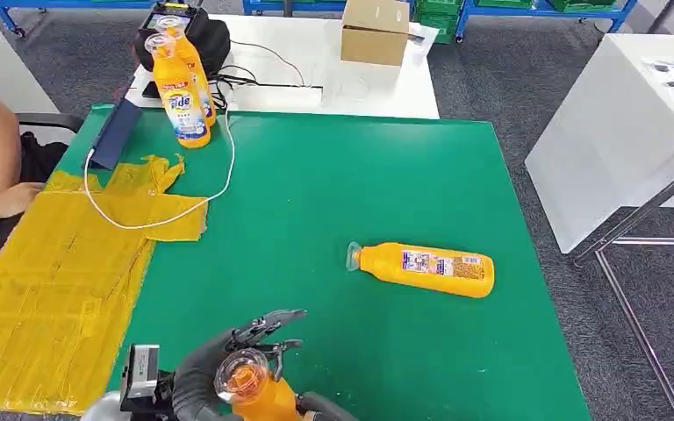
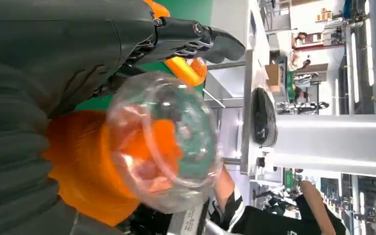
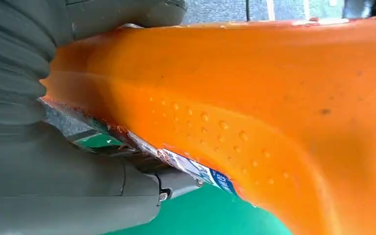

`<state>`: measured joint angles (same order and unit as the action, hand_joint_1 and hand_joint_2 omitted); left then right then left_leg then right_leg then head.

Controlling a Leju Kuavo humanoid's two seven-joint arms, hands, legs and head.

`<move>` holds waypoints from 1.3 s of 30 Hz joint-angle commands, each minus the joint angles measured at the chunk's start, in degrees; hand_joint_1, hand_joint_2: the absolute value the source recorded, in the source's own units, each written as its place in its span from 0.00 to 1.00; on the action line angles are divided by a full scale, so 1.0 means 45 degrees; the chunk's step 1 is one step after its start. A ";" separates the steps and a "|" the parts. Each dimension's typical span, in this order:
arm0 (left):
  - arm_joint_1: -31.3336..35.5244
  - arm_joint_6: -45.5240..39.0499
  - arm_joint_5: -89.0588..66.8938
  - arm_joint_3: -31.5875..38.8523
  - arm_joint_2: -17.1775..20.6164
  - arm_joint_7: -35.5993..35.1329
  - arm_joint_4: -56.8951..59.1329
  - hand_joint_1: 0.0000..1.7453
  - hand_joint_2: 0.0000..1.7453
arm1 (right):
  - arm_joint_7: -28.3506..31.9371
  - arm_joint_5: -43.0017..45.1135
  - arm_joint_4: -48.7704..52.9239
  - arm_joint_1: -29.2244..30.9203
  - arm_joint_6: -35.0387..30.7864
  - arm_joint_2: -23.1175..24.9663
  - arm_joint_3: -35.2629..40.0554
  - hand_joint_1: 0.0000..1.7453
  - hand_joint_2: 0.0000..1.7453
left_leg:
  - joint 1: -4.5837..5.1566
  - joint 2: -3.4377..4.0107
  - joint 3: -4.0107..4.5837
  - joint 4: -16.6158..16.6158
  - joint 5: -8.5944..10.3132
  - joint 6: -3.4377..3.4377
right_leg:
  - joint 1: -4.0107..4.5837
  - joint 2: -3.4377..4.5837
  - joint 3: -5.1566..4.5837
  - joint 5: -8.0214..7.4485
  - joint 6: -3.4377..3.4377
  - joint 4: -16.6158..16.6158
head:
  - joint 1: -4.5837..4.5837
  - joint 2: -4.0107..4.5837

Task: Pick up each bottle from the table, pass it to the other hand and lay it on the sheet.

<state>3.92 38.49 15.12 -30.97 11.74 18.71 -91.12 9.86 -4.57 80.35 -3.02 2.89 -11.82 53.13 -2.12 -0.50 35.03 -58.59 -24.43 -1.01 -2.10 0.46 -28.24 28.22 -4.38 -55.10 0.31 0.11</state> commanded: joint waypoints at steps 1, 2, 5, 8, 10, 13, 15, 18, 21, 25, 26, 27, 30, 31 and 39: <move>-0.0012 0.0073 -0.0033 0.0122 0.0230 0.0076 0.0464 0.00 1.00 | 0.0060 0.0068 0.0221 0.0003 -0.0081 0.0188 -0.0268 1.00 1.00 | 0.0008 0.0015 -0.0020 0.0013 -0.0002 0.0023 | 0.0002 0.0001 0.0015 0.0003 0.0046 0.0008 | 0.0000 0.0000; -0.0012 0.0073 -0.0033 0.0122 0.0230 0.0076 0.0464 0.00 1.00 | 0.0060 0.0068 0.0221 0.0003 -0.0081 0.0188 -0.0268 1.00 1.00 | 0.0013 0.0014 -0.0029 0.0019 -0.0002 0.0028 | 0.0000 -0.0004 0.0021 0.0005 0.0056 0.0010 | 0.0000 0.0000; -0.0012 0.0073 -0.0033 0.0122 0.0230 0.0076 0.0464 0.00 1.00 | 0.0060 0.0068 0.0221 0.0003 -0.0081 0.0188 -0.0268 1.00 1.00 | 0.0009 0.0017 -0.0021 0.0016 -0.0001 0.0024 | 0.0002 0.0002 0.0014 0.0003 0.0050 0.0009 | 0.0000 0.0000; -0.0012 0.0073 -0.0033 0.0122 0.0230 0.0076 0.0464 0.00 1.00 | 0.0060 0.0068 0.0221 0.0003 -0.0081 0.0188 -0.0268 1.00 1.00 | 0.0017 0.0017 -0.0035 0.0028 0.0000 0.0035 | -0.0002 -0.0004 0.0028 0.0006 0.0071 0.0014 | 0.0000 0.0000; -0.0012 0.0073 -0.0033 0.0122 0.0230 0.0076 0.0464 0.00 1.00 | 0.0060 0.0068 0.0221 0.0003 -0.0081 0.0188 -0.0268 1.00 1.00 | 0.0029 0.0021 -0.0063 0.0050 0.0002 0.0051 | -0.0005 -0.0010 0.0053 0.0009 0.0109 0.0028 | 0.0000 0.0000; 0.0038 0.0115 -0.0281 0.0058 0.0300 0.0265 0.0436 0.00 1.00 | 0.0082 0.0067 0.0234 0.0021 -0.0069 0.0246 -0.0381 1.00 1.00 | 0.0026 0.0019 -0.0063 0.0047 -0.0001 0.0051 | -0.0003 -0.0011 0.0055 0.0010 0.0105 0.0028 | 0.0000 0.0000; 0.0050 0.0197 -0.0330 0.0004 0.0349 0.0325 0.0448 0.00 1.00 | 0.0144 0.0017 0.0255 0.0068 0.0021 0.0312 -0.0507 1.00 1.00 | 0.0014 0.0019 -0.0033 0.0021 -0.0004 0.0034 | 0.0002 -0.0001 0.0028 0.0007 0.0069 0.0012 | 0.0000 0.0000; 0.0120 0.0194 -0.0511 -0.0104 0.0359 0.0395 0.0499 0.00 1.00 | 0.0133 -0.0168 0.0190 0.0209 0.0357 0.0472 -0.0664 1.00 1.00 | 0.0010 0.0022 -0.0023 0.0014 -0.0002 0.0027 | 0.0002 0.0006 0.0021 0.0004 0.0057 0.0005 | 0.0000 0.0000; 0.0223 0.0184 -0.0576 -0.0183 0.0310 0.0419 0.0553 0.00 1.00 | 0.0068 -0.0306 0.0017 0.0265 0.0623 0.0596 -0.0729 1.00 1.00 | 0.0013 0.0016 -0.0022 0.0017 0.0001 0.0026 | -0.0001 0.0001 0.0033 0.0003 0.0054 0.0005 | 0.0000 0.0000; 0.0246 0.0110 -0.0668 -0.0233 0.0226 0.0469 0.0496 1.00 1.00 | 0.0053 -0.0329 -0.0133 0.0165 0.0687 0.0536 -0.0659 1.00 1.00 | 0.0014 0.0010 -0.0029 0.0020 0.0002 0.0032 | 0.0000 -0.0008 0.0040 0.0005 0.0062 0.0010 | 0.0000 0.0000; 0.0231 0.0036 -0.0799 -0.0250 0.0248 0.0535 0.0445 1.00 1.00 | 0.0053 -0.0318 -0.0141 0.0145 0.0692 0.0499 -0.0619 1.00 1.00 | 0.0018 0.0008 -0.0040 0.0029 0.0004 0.0040 | -0.0001 -0.0013 0.0048 0.0005 0.0074 0.0018 | 0.0000 0.0000; 0.0233 0.0028 -0.0823 -0.0261 0.0246 0.0547 0.0444 1.00 1.00 | 0.0053 -0.0313 -0.0136 0.0153 0.0697 0.0494 -0.0607 1.00 1.00 | 0.0007 0.0003 -0.0022 0.0014 0.0002 0.0025 | 0.0003 -0.0011 0.0030 0.0003 0.0045 0.0012 | 0.0000 0.0000; 0.0216 0.0020 -0.0860 -0.0267 0.0250 0.0613 0.0449 1.00 1.00 | 0.0053 -0.0301 -0.0140 0.0179 0.0704 0.0484 -0.0587 1.00 1.00 | 0.0018 0.0015 -0.0040 0.0028 0.0002 0.0040 | -0.0001 -0.0008 0.0037 0.0005 0.0074 0.0018 | 0.0000 0.0000; 0.0231 0.0025 -0.0879 -0.0270 0.0248 0.0647 0.0463 1.00 1.00 | 0.0054 -0.0295 -0.0153 0.0199 0.0711 0.0489 -0.0575 1.00 1.00 | 0.0010 0.0011 -0.0025 0.0017 0.0000 0.0026 | 0.0001 -0.0004 0.0028 0.0003 0.0049 0.0012 | 0.0000 0.0000; 0.0206 -0.0022 -0.0977 -0.0229 0.0195 0.0761 0.0488 1.00 1.00 | 0.0065 -0.0287 -0.0215 0.0228 0.0728 0.0536 -0.0587 1.00 1.00 | 0.0016 0.0017 -0.0040 0.0030 0.0001 0.0036 | -0.0001 -0.0003 0.0051 0.0003 0.0068 0.0021 | 0.0000 0.0000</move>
<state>3.98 38.53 11.28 -30.99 12.20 22.01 -91.17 10.06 -6.01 81.53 -3.28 6.10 -10.67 50.84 -2.11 -0.51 35.03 -58.60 -24.43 -1.01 -2.10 0.46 -28.15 28.21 -4.38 -55.10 0.31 0.11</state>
